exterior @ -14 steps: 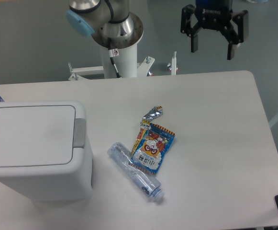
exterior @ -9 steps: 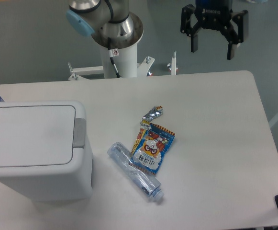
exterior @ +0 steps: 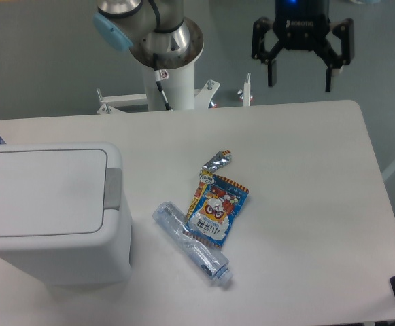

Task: Open the trash can
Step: 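Move the open gripper down toward the grey tab of the trash can lid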

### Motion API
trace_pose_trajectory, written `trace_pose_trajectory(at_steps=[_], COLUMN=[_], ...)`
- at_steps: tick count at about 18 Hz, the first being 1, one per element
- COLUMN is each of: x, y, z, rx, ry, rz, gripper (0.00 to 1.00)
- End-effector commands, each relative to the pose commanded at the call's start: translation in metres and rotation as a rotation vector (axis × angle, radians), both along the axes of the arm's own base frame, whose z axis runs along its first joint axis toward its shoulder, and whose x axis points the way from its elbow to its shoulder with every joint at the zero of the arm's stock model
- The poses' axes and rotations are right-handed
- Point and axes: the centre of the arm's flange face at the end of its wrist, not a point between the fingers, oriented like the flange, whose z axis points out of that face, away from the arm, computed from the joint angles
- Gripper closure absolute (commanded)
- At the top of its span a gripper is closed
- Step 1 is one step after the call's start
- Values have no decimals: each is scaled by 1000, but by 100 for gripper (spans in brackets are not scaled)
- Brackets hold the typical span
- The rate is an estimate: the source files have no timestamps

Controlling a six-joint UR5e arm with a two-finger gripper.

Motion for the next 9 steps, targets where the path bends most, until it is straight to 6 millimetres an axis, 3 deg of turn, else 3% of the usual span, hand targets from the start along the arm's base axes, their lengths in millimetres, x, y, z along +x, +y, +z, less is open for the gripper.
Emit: trace_pose_trajectory(at_steps=[4,9], x=[9,39], y=[21,56], z=[-6,-19], rx=[43,79], ry=[-54,-155], rz=[61,117], gripper=[0,0])
